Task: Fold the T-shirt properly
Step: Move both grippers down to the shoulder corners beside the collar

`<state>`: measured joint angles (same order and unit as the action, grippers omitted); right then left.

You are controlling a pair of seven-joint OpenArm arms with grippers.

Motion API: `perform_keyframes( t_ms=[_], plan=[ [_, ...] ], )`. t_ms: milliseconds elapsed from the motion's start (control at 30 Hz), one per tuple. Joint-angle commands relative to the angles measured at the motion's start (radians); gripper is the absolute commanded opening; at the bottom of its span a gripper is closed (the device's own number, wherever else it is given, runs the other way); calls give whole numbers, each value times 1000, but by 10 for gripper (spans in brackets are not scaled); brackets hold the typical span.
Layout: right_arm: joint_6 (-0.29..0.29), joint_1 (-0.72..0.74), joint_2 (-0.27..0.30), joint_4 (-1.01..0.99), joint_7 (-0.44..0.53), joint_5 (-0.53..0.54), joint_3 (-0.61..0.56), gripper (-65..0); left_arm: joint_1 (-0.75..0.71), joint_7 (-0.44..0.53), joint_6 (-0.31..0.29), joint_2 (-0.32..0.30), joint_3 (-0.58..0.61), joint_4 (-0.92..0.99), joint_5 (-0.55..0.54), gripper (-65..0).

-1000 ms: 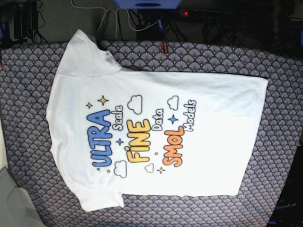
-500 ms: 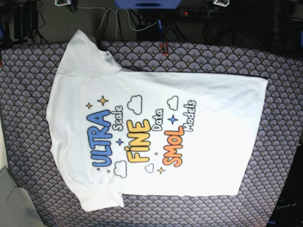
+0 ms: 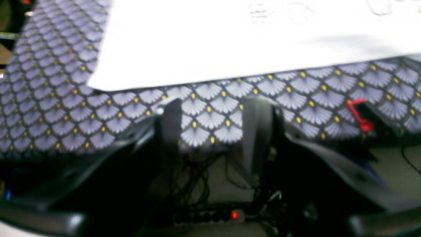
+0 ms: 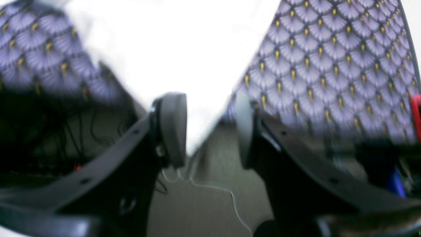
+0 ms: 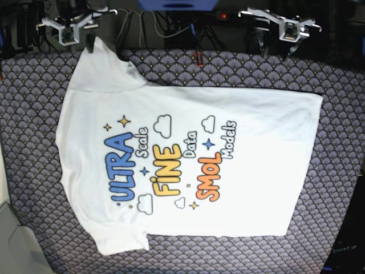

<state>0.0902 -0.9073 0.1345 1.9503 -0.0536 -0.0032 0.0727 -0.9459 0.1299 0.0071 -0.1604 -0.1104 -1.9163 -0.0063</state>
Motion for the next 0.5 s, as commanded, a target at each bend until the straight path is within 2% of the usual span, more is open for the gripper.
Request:
perform_keyframes(
  t_ms=[0, 267, 467],
  plan=[
    [30, 9, -5, 16, -12, 15, 3, -394, 0, 26, -5, 2, -8, -13, -2, -345],
    [199, 170, -22, 14, -262, 211, 111, -393, 5, 26, -8, 35, -85, -9, -2, -345],
    [214, 244, -17, 7, -372, 280, 194, -392, 5, 26, -11, 68, -140, -9, -2, -344]
  ],
)
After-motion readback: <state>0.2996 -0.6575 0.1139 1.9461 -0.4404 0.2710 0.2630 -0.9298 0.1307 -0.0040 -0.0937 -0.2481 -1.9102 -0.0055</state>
